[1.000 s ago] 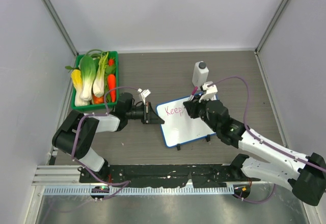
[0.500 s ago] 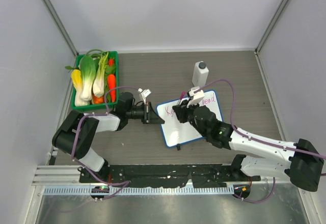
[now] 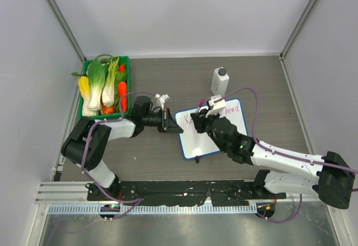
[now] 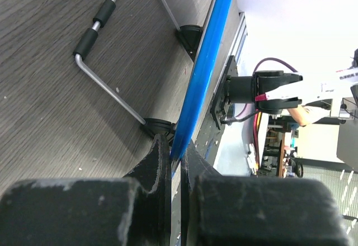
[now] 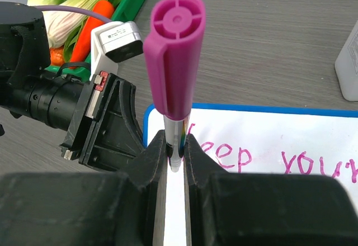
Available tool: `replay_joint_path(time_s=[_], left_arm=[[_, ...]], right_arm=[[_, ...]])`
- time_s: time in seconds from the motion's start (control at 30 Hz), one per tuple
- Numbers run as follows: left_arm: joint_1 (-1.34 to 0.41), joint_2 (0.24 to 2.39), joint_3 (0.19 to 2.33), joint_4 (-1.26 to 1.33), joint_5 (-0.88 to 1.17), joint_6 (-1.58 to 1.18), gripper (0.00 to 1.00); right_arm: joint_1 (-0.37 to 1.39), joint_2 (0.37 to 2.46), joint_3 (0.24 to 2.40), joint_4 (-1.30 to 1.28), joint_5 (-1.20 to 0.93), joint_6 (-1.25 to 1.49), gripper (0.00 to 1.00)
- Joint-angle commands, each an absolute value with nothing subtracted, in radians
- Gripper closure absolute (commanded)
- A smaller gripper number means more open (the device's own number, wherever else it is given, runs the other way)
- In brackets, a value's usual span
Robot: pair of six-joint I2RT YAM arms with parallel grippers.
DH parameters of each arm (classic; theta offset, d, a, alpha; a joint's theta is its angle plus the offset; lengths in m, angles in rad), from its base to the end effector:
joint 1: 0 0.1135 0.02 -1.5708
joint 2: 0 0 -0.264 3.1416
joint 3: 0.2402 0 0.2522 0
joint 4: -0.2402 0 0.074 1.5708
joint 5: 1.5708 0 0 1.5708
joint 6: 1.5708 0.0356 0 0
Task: Write a sentence on the whiteboard
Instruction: Write on the whiteboard with the whiteboard.
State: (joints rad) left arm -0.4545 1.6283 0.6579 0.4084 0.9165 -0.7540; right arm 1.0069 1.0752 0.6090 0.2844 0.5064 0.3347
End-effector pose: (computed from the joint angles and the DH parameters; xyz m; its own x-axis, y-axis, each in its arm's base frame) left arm 0.2608 -0.1589 0.1579 -0.9449 -0.0020 -0.3274 0.3068 0.3439 -0.8875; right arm 0.1448 0.1967 0.2702 -0.2503 0.1417 -0.9577 -0.4255 0.8725 0.2403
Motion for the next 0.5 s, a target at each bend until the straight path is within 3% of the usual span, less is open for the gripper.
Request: replay_joint_path(time_s=[0.0, 0.47], left_arm=[[-0.463, 1.672, 0.701, 0.292, 0.877, -0.807, 1.0], [-0.463, 1.687, 0.727, 0.268, 0.893, -0.864, 1.0]], right_arm=[[1.012, 1.065, 0.607, 0.359, 0.549, 0.313, 0.99], [1.012, 1.115, 0.588, 0.413, 0.555, 0.293, 0.99]])
